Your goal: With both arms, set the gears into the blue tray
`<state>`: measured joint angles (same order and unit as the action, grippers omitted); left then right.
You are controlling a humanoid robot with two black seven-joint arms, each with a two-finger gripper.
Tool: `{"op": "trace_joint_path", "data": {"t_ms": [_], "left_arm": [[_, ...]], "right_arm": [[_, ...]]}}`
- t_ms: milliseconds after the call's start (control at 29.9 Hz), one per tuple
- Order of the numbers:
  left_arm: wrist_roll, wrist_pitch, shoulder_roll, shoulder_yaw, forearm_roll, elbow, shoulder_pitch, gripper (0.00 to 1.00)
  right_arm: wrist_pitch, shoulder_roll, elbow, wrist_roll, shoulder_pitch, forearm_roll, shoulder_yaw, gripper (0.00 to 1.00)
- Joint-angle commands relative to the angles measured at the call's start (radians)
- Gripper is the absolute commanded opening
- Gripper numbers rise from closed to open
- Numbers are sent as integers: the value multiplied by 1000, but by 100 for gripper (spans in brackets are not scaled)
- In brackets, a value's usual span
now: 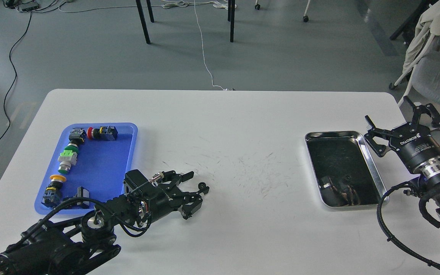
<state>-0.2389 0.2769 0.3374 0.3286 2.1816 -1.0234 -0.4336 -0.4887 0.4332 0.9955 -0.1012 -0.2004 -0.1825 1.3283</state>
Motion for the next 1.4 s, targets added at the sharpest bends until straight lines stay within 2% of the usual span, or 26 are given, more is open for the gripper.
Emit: {"op": "trace_joint_path", "data": {"t_ms": [0, 134, 201, 368, 501, 602, 735, 869, 1069, 1370], "left_arm": [[0, 8, 2, 0, 0, 2, 1, 28], [-2, 13, 0, 3, 0, 2, 16, 11], [-2, 27, 0, 3, 0, 2, 19, 8], [0, 54, 35, 13, 0, -12, 13, 7], [1, 59, 112, 76, 0, -76, -10, 8], [-3, 51, 205, 133, 0, -101, -45, 8], [-5, 51, 346, 121, -104, -87, -62, 8], [-3, 53, 394, 107, -299, 6, -30, 8], [-19, 64, 361, 78, -443, 190, 16, 8], [-20, 79, 269, 64, -451, 269, 16, 9]], "right_arm": [[0, -1, 2, 0, 1, 0, -6, 97], [0, -1, 2, 0, -1, 0, -9, 97], [0, -1, 0, 0, -1, 0, -9, 97], [0, -1, 2, 0, -1, 0, -11, 97], [0, -1, 2, 0, -1, 0, -11, 97], [0, -2, 2, 0, -2, 0, -11, 97], [0, -1, 2, 0, -4, 0, -12, 97], [0, -2, 2, 0, -2, 0, -12, 97], [0, -2, 0, 0, -8, 0, -43, 97], [0, -1, 0, 0, -8, 0, -44, 97]]}}
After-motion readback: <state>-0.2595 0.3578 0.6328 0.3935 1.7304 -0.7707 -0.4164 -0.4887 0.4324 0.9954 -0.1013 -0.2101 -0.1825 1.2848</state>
